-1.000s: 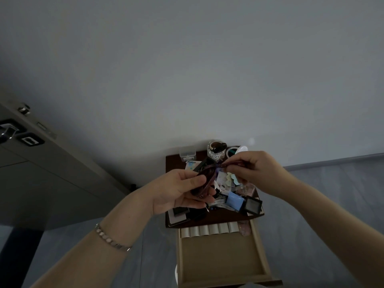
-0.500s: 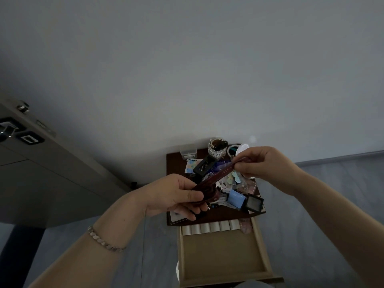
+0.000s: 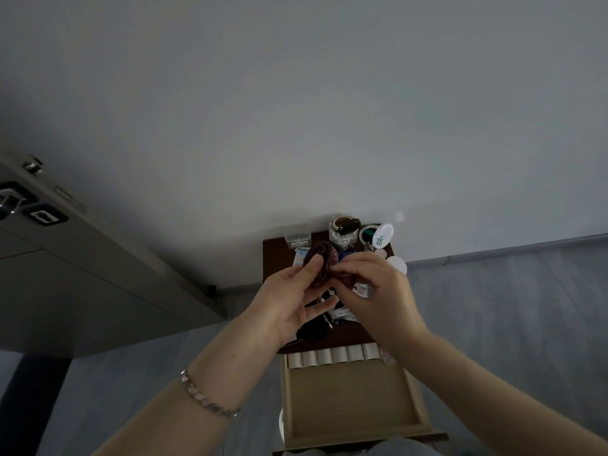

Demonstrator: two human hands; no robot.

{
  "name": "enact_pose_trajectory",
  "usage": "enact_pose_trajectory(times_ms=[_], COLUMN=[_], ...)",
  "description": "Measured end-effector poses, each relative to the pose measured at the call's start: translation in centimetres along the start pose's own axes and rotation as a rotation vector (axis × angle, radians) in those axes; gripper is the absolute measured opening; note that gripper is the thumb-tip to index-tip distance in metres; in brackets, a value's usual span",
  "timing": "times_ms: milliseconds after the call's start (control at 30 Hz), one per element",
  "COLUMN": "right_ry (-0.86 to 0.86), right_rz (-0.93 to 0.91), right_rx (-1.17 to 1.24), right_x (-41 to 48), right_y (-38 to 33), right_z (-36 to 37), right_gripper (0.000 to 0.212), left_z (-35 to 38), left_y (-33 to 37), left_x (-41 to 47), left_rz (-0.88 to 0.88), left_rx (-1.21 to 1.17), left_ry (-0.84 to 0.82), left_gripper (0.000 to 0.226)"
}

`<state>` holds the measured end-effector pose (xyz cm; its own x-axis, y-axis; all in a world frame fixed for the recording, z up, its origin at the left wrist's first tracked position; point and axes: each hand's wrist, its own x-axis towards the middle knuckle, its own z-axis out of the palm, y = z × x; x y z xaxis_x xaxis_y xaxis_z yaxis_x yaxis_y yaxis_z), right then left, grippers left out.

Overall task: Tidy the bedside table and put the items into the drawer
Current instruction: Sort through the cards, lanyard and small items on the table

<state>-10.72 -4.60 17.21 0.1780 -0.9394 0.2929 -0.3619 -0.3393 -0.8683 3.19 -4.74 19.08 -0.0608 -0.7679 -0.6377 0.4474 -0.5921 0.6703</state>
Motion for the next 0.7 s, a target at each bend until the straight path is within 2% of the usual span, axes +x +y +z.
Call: enact_pose_trajectory(times_ms=[100,267,400,467,567,633,700], right_ry=[0.046,-0.037,0.03,-0.02,-0.223,-0.334,-0.395], right_rz=[-0.021,-0.07,-0.044,-0.071,-0.005,0.06,0.105], right_rx=[-0.003,-0.033,-0.045,-0.044,0.043,0.045,0.031], right_x=[-0.3,-1.0,-0.9,-0.7,-0.2,0.1,0.4], right_y=[0.3,0.4,0.8,1.2,1.8,2.4,2.8], right_z=[0.6,0.7,0.6,0.4,-0.2,-0.3,0.3], right_gripper=[0.026,0.045,0.028,0.026,0.026,0.034,0.038], left_z=[0.5,0.7,0.0,-0.8,-3.1,-4.4,-5.2], left_y=[-0.6,-0.9,-1.0,-0.6,0.0,0.1,-0.3], left_x=[-0.2,-0.5,-0.5,-0.4,0.2,0.9,1.5], left_rz=[0.036,0.076,-0.038,-0.051,0.153,0.298,0.366], left_rx=[0.06,0.137,0.217,0.286,0.576,0.779,0.798], left_ry=[0.024,0.035,-0.112,-0.191,-0.232,-0.253,-0.211], left_gripper=[0.02,0.029,0.04,0.047,0.064,0.05,0.034])
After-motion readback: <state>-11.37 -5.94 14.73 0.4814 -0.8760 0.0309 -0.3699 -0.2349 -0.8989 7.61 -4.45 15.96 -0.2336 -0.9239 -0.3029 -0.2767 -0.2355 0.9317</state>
